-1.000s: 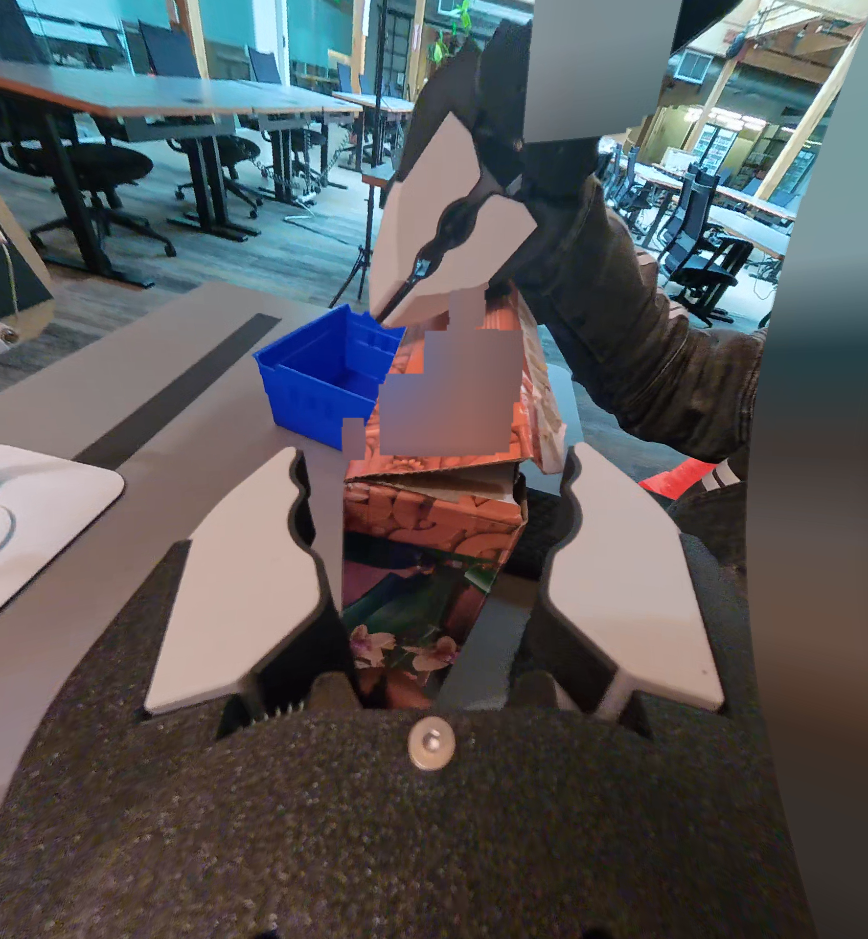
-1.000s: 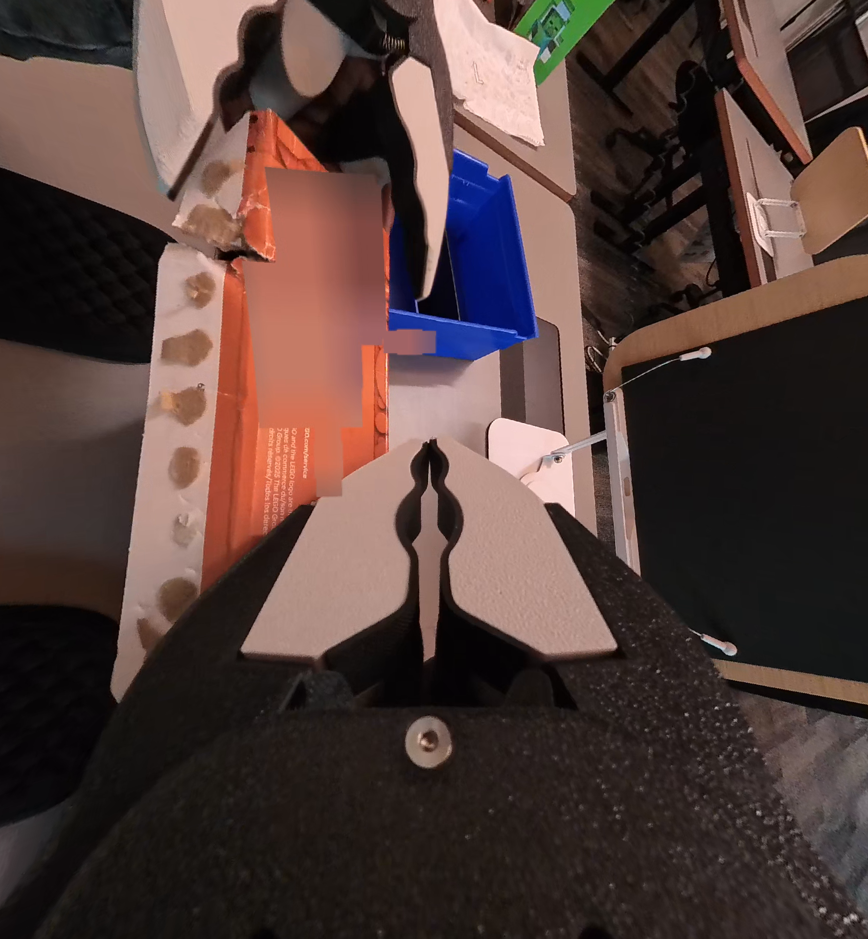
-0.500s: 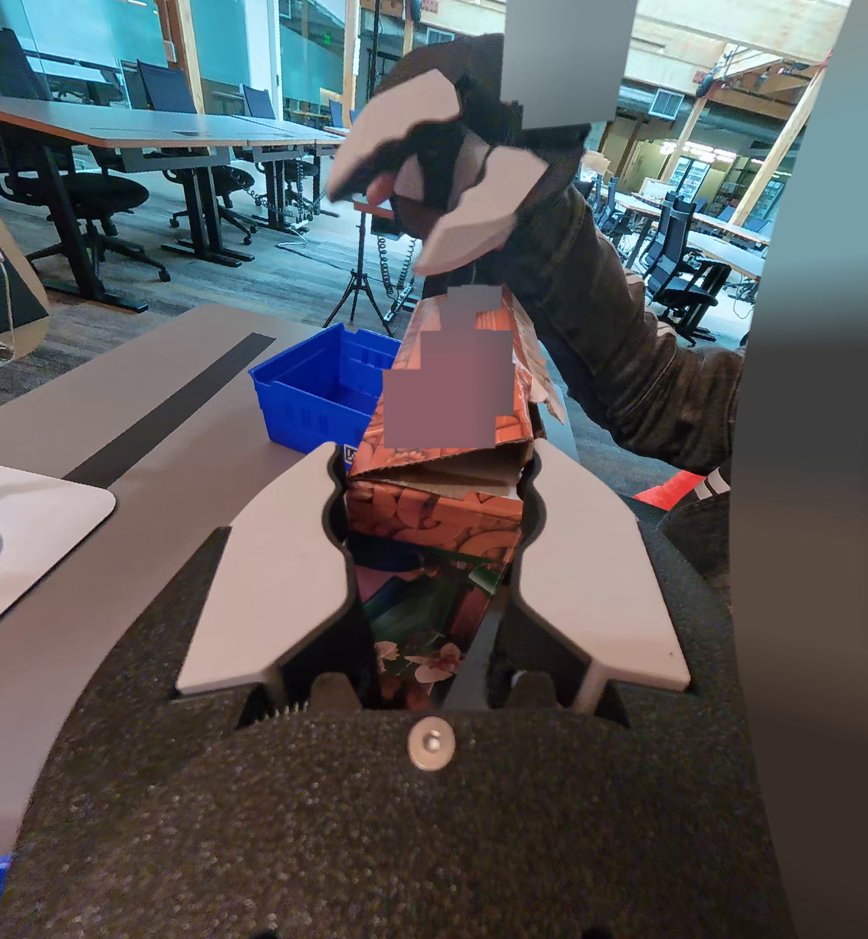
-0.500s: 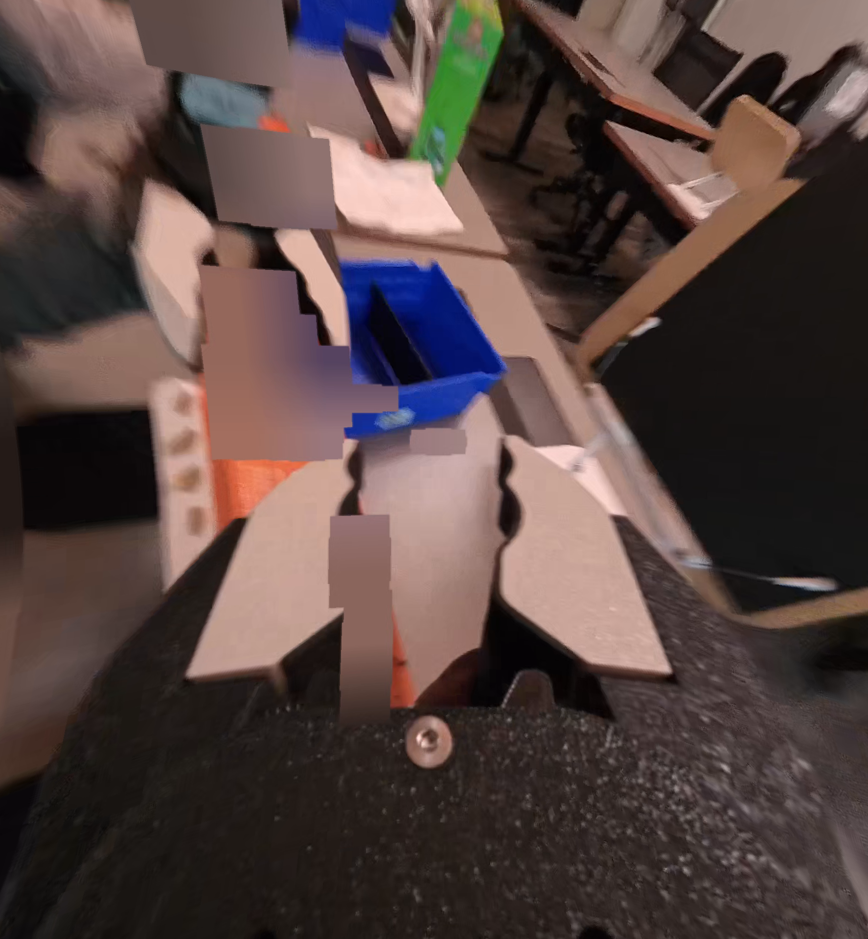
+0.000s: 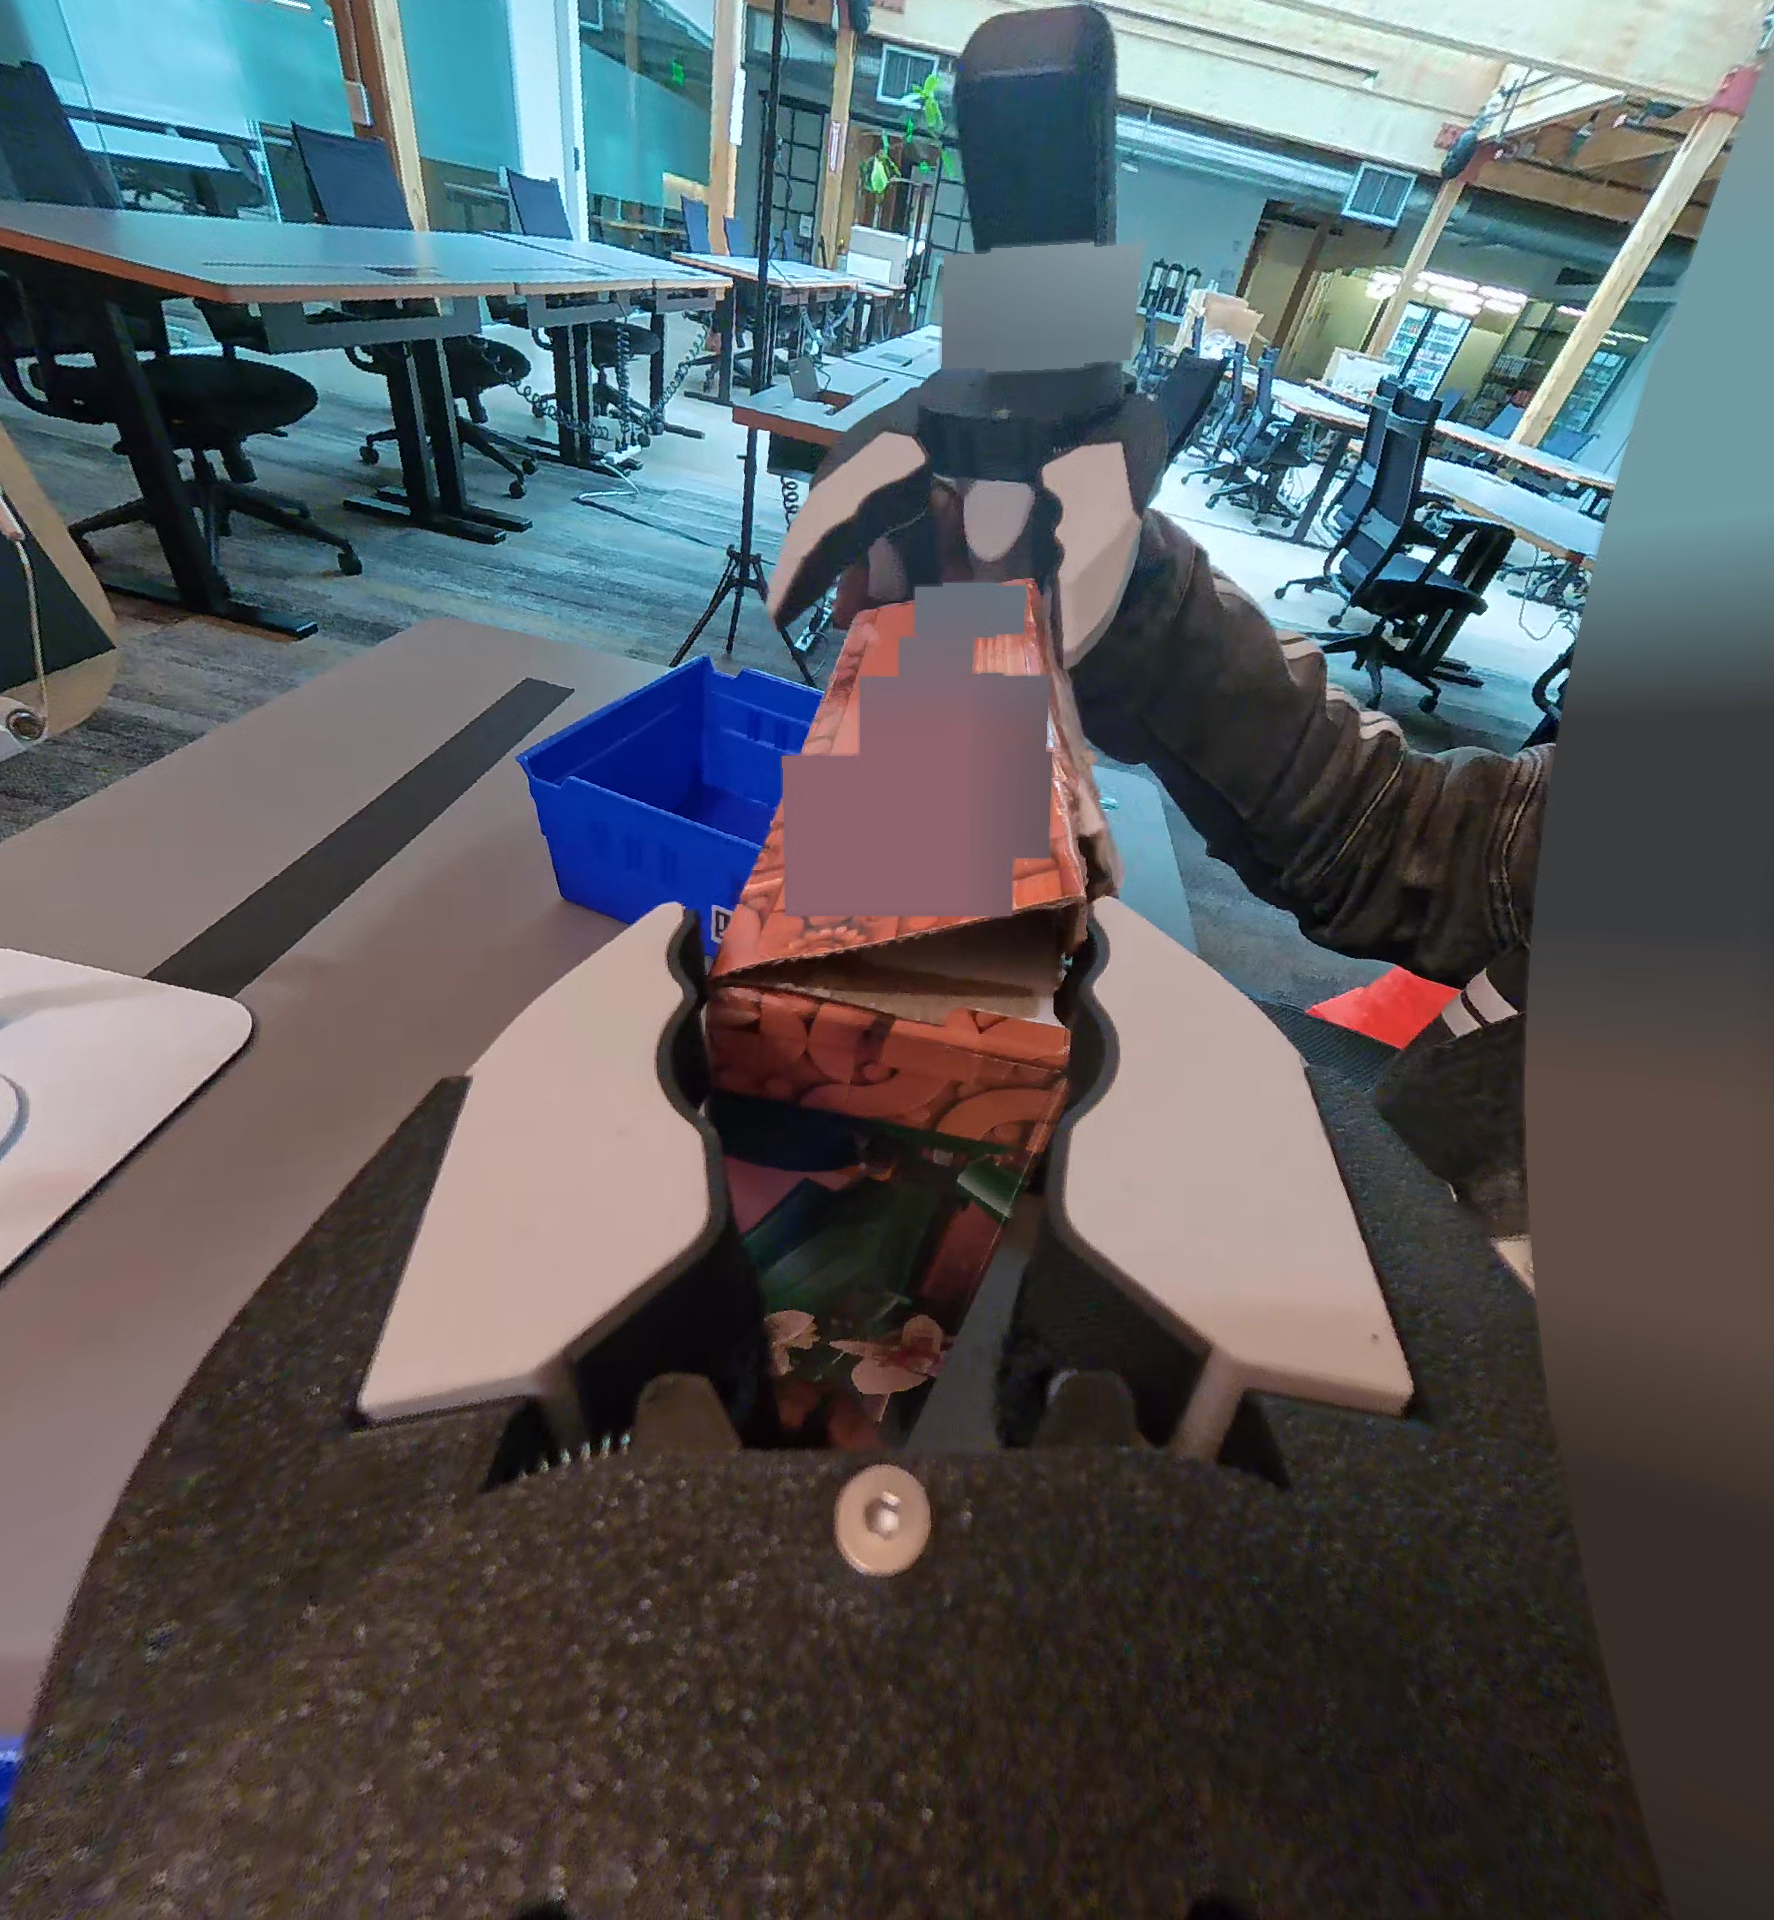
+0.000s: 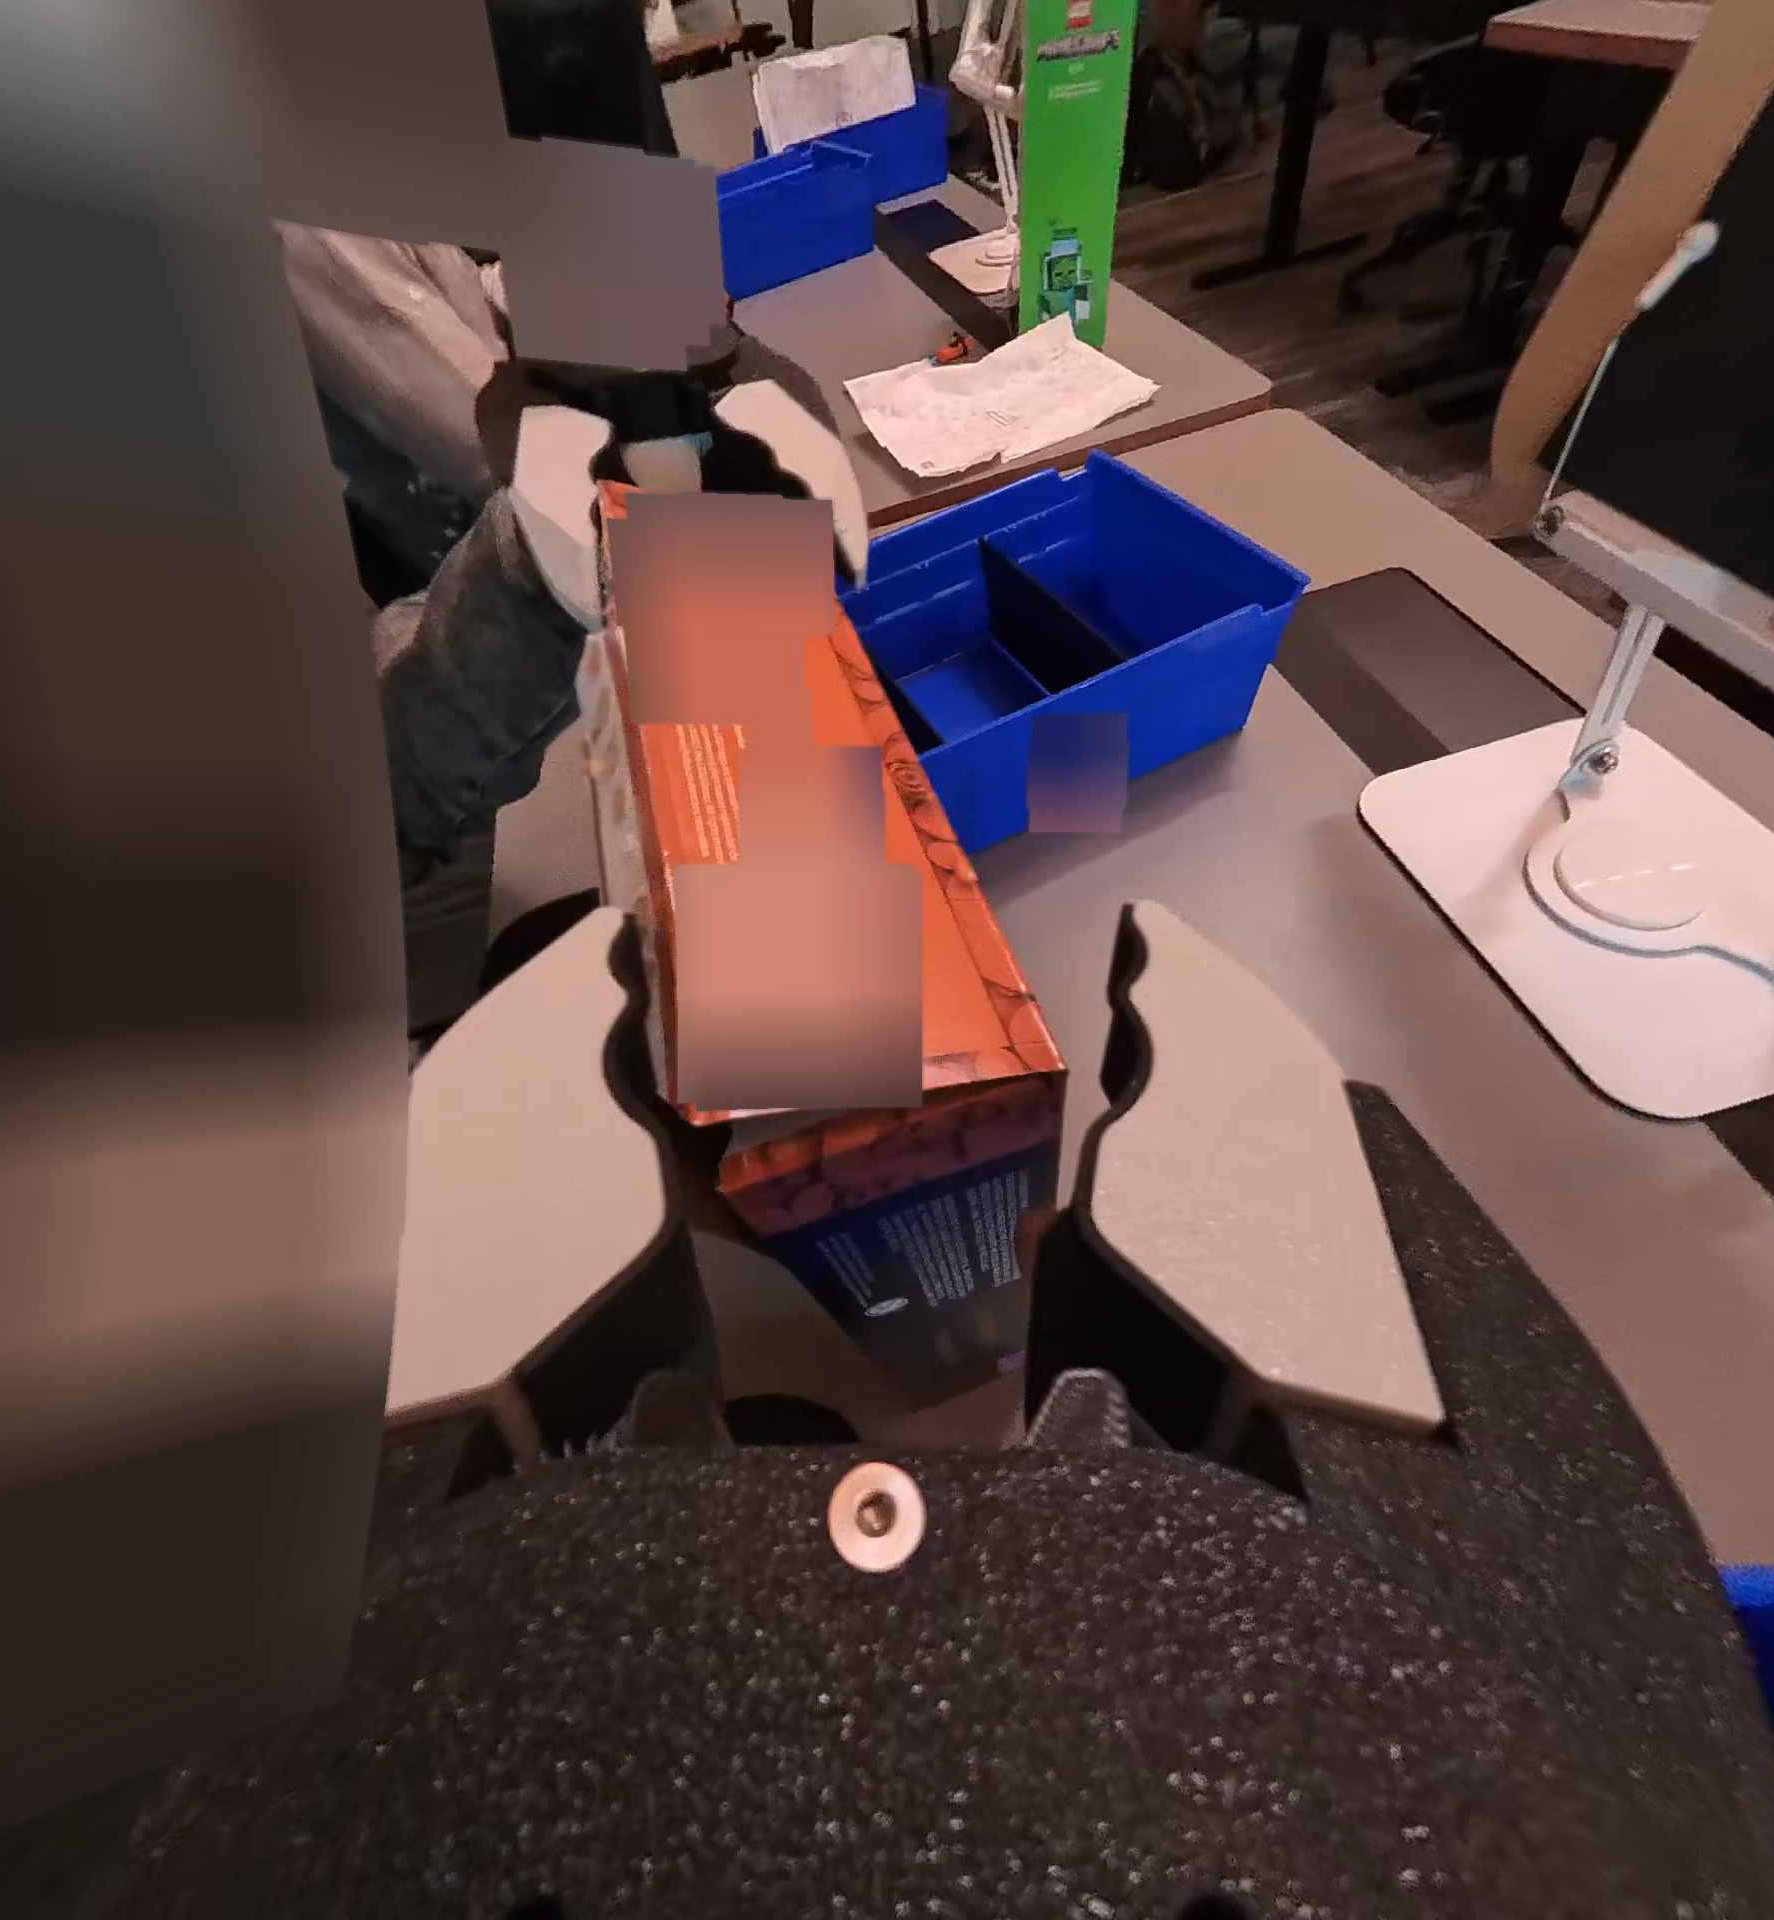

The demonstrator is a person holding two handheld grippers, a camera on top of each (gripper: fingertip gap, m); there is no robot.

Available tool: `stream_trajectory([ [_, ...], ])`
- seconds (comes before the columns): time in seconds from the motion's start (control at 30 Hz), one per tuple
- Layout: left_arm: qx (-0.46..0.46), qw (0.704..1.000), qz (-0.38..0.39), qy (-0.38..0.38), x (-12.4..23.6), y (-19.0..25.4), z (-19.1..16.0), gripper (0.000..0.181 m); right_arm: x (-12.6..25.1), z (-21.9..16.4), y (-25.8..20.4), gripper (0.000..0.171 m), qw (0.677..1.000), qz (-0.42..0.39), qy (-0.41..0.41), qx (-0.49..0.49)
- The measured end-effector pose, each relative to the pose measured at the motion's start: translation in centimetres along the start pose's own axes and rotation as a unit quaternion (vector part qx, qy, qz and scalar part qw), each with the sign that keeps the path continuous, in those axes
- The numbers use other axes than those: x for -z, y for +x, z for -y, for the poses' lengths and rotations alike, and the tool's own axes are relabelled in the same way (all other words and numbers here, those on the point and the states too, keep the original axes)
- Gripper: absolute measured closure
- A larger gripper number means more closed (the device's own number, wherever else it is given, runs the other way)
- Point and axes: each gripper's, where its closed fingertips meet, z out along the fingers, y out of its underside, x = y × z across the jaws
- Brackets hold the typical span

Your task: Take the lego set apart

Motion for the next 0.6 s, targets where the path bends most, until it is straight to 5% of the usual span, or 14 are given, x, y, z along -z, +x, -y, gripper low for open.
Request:
stream_trajectory([
  [0.27,-0.029,0.999,0.016,-0.014,-0.1,-0.3,-0.2,0.116,0.1,0.2,-1.0,0.127,0.987,-0.041,-0.035,0.152],
  [0.6,-0.016,0.999,0.003,-0.045,-0.2,-0.6,-0.2,0.116,0.3,0.7,-1.8,0.148,0.964,-0.080,-0.044,0.249],
])
